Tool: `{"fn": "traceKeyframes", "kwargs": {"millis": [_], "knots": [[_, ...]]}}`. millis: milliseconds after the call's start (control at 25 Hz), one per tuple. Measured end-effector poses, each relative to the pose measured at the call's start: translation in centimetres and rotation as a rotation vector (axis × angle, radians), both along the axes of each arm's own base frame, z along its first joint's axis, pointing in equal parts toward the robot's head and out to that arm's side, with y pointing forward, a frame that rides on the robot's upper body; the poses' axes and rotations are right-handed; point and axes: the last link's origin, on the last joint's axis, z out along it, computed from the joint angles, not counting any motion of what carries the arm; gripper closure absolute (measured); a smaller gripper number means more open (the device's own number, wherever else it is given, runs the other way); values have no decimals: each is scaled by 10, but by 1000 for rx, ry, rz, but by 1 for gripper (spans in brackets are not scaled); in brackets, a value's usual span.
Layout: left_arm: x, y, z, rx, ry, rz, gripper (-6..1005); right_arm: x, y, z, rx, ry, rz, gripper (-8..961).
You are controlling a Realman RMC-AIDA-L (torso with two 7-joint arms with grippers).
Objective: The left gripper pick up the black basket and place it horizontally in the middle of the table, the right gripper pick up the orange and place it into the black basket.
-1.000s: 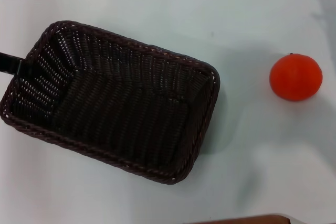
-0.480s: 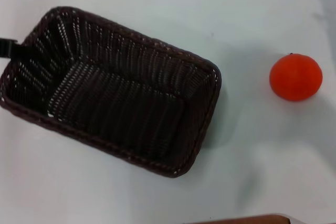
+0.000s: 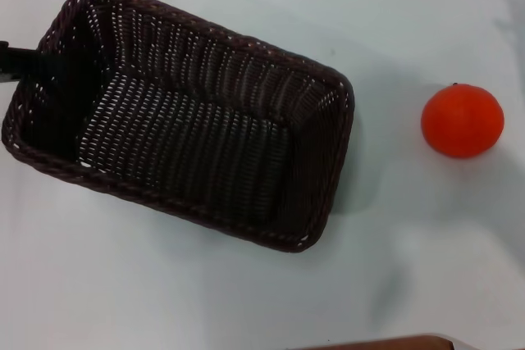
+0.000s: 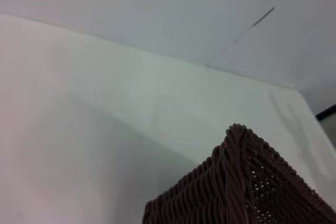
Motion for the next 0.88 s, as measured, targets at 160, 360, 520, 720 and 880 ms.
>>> {"fn": "traceKeyframes", "kwargs": {"millis": [160, 360, 520, 720, 880], "knots": [[-3, -3, -2, 27, -45, 20, 793, 1, 1, -1, -7, 3, -8, 89], [-9, -8, -3, 64, -100, 54, 786, 1, 2, 0, -5, 2, -10, 90], [-15, -9, -8, 97, -146, 90, 781, 2, 1, 2, 2, 3, -14, 91], [-27, -10, -15, 143, -202, 146, 774, 2, 2, 2, 5, 5, -14, 91], [-34, -10, -25, 171, -238, 186, 768, 1, 3, 2, 6, 4, -10, 92]]}}
